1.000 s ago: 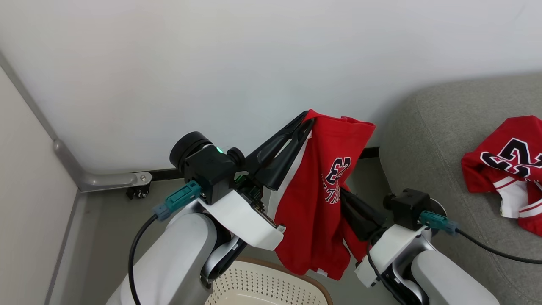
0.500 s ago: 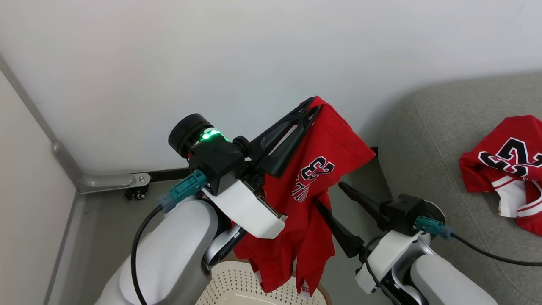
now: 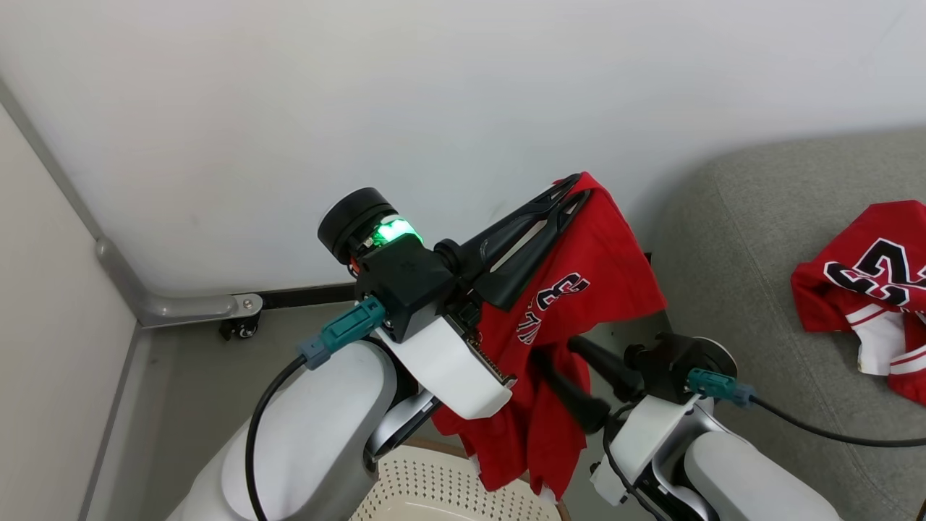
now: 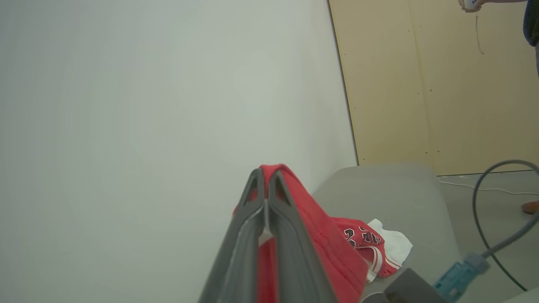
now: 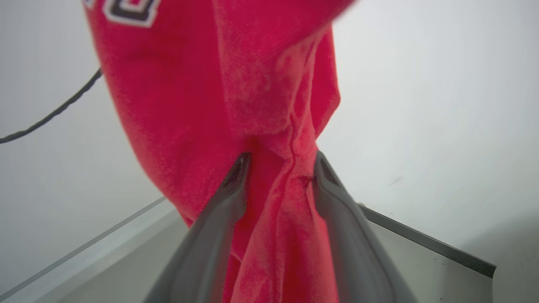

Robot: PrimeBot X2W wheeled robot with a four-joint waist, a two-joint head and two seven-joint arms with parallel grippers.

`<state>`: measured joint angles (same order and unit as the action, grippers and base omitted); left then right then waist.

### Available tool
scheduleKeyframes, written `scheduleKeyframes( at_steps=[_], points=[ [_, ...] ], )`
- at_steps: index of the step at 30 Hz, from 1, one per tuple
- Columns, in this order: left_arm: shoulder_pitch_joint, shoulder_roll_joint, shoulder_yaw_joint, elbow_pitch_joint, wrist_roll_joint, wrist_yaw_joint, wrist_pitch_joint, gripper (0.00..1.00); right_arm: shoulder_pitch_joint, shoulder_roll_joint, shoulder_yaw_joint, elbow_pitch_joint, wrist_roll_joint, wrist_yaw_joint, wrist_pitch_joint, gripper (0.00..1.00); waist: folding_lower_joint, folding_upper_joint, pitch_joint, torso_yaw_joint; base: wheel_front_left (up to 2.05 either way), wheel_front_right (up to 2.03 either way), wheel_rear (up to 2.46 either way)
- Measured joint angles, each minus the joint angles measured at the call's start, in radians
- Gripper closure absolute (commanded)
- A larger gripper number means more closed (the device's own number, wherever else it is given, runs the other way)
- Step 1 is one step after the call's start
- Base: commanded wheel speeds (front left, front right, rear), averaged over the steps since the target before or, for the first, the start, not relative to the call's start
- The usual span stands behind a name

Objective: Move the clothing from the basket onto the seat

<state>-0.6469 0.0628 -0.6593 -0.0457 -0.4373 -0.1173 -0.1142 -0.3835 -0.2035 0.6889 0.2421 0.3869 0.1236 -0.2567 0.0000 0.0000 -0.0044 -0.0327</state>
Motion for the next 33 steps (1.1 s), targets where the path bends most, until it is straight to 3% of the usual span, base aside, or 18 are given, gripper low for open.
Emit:
scheduleKeyframes(
  at_steps=[5,11,17,18,20,21,22,23,33],
  points=[
    [0.000,0.001,-0.001,0.001,0.000,0.000,0.000,1.00,-0.011,-0.005,-0.012,0.000,-0.004,0.000,0.000,1.00,0.0000,0.0000,-0.001,0.002,0.00,0.00,0.00],
    [0.009,0.014,0.037,0.029,-0.019,0.003,0.000,1.00,-0.010,0.005,-0.100,-0.025,-0.005,0.000,0.000,1.00,0.0000,0.0000,-0.001,-0.002,0.00,0.00,0.00],
    [0.074,0.055,0.114,0.089,-0.038,0.055,0.000,1.00,0.011,0.017,-0.178,-0.055,0.026,0.000,0.000,1.00,0.0000,0.0000,-0.002,-0.011,0.00,0.00,0.00],
    [0.090,0.065,0.127,0.103,-0.043,0.064,0.000,0.93,0.020,0.018,-0.191,-0.058,0.033,0.000,0.000,1.00,0.0000,0.0000,-0.002,-0.012,0.00,0.00,0.00],
    [0.123,0.084,0.152,0.129,-0.056,0.082,0.000,0.62,0.036,0.019,-0.214,-0.068,0.048,0.000,0.000,1.00,0.0001,0.0000,-0.003,-0.015,0.00,0.00,0.00],
    [0.139,0.093,0.167,0.144,-0.059,0.093,0.000,0.51,0.043,0.019,-0.225,-0.071,0.056,0.000,0.000,1.00,0.0000,0.0000,-0.003,-0.016,0.00,0.00,0.00],
    [0.156,0.101,0.180,0.157,-0.066,0.105,0.000,0.11,0.050,0.018,-0.236,-0.075,0.061,0.000,0.000,1.00,0.0001,0.0000,-0.003,-0.018,0.00,0.00,0.00],
    [0.173,0.107,0.196,0.170,-0.075,0.114,0.000,0.00,0.056,0.018,-0.246,-0.077,0.063,0.000,0.000,1.00,0.0000,0.0000,-0.003,-0.019,0.00,0.00,0.00],
    [0.344,0.144,0.330,0.258,-0.152,0.186,-0.049,0.00,0.115,0.001,-0.336,-0.098,0.071,0.000,0.000,1.00,0.0000,0.0000,-0.005,-0.027,0.00,0.00,0.00]
  ],
)
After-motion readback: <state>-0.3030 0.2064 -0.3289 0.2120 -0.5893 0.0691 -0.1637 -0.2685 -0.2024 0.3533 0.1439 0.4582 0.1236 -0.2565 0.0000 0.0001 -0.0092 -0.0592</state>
